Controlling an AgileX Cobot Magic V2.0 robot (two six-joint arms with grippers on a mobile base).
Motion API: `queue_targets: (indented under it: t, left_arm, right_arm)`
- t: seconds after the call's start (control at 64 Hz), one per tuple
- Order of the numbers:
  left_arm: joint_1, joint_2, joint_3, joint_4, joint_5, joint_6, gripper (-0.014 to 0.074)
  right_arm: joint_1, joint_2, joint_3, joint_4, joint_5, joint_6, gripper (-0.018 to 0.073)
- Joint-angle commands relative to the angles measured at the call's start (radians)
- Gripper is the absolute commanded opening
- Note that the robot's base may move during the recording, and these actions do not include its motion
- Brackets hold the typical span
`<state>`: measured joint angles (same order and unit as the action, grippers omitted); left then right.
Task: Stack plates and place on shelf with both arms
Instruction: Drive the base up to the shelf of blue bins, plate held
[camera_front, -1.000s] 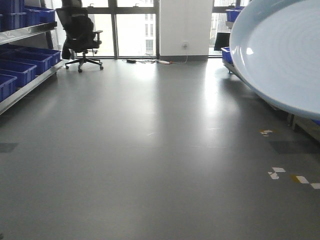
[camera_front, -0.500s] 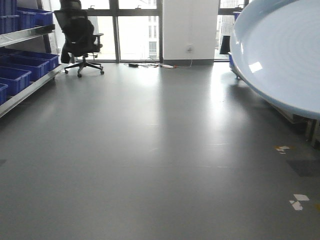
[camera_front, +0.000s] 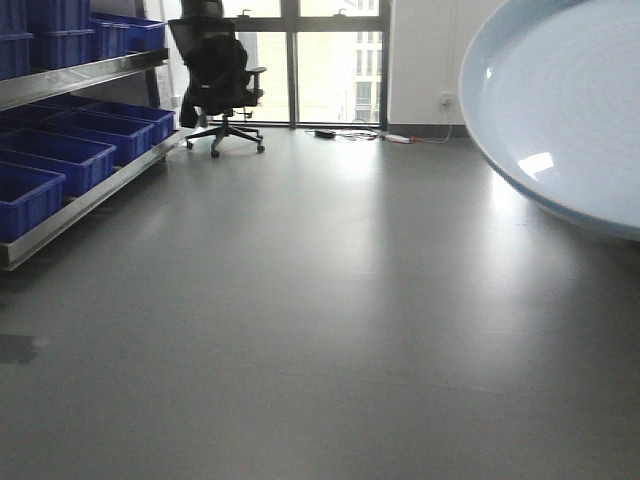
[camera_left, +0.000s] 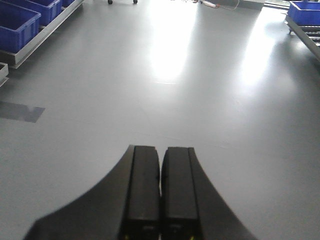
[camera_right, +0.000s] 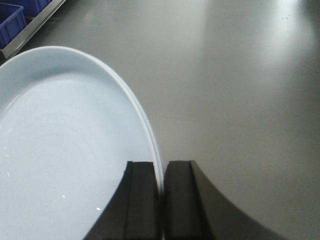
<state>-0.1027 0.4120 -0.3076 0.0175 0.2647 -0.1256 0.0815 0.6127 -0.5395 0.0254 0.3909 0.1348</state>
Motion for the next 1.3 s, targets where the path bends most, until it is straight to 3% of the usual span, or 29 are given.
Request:
queue_targets:
  t: [0.0,1.281]
  left_arm:
    - [-0.001,0.008,-0.028,-0.003,-0.079,-0.008,0.0087]
    - [-0.001,0.008,-0.028,-0.003,-0.079,-0.008,0.0087]
  right_arm:
    - [-0.008,0.002,-0.028,0.002,-0.095,-0.002,0.0015]
    - [-0.008,0.002,-0.028,0.002,-0.094,-0.002,0.0015]
